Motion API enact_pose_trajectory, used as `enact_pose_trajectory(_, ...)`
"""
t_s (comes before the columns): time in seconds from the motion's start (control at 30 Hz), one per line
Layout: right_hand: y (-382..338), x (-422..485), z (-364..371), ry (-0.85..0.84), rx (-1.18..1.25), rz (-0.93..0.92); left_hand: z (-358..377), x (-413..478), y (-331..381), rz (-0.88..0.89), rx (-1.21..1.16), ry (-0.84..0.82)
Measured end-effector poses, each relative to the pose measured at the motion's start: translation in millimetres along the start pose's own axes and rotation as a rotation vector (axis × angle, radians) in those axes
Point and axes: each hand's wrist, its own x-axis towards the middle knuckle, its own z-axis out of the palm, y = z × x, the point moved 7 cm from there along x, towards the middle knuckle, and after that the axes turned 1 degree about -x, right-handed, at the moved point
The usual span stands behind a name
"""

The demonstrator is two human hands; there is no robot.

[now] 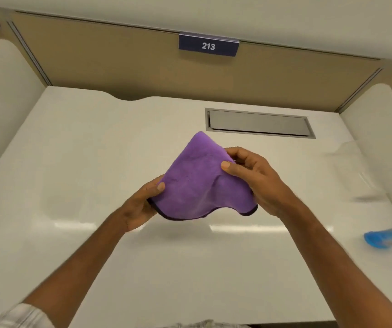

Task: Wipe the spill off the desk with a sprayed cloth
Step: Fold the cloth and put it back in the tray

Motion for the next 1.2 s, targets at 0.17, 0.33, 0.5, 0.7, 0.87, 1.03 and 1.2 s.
enact_pose_trajectory(0.17,15.0,-23.0,-59.2,0.129,0.125,-0.038,61.2,20.0,-35.4,0.007,-0.217,0.119)
enact_pose_trajectory(0.33,53.7,-52.7,-107.6,0.073,-0.102,0.019,92.5,45.7,-31.3,-0.034,0.159,0.408)
enact_pose_trajectory(0.5,92.8,-84.3,-140.1,0.017,-0.137,0.116,128.8,53.7,8.9,0.135,0.629,0.462)
enact_pose_trajectory(0.7,88.8,-90.3,-188.1,0.148,-0.484,-0.06,193.7,58.7,8.9,0.193,1.164,0.172)
enact_pose_trajectory(0.87,81.3,-90.7,-225.7,0.062,-0.575,-0.102,224.3,60.6,13.3,0.313,1.336,0.197)
enact_pose_trajectory(1.03,50.9,-109.2,-242.2,-0.05,-0.139,-0.144,265.5,49.7,49.0,0.383,1.418,0.144)
enact_pose_trajectory(1.2,-0.6,-136.7,-245.4,-0.067,0.402,-0.28,346.0,3.3,74.0,0.313,1.076,-0.331)
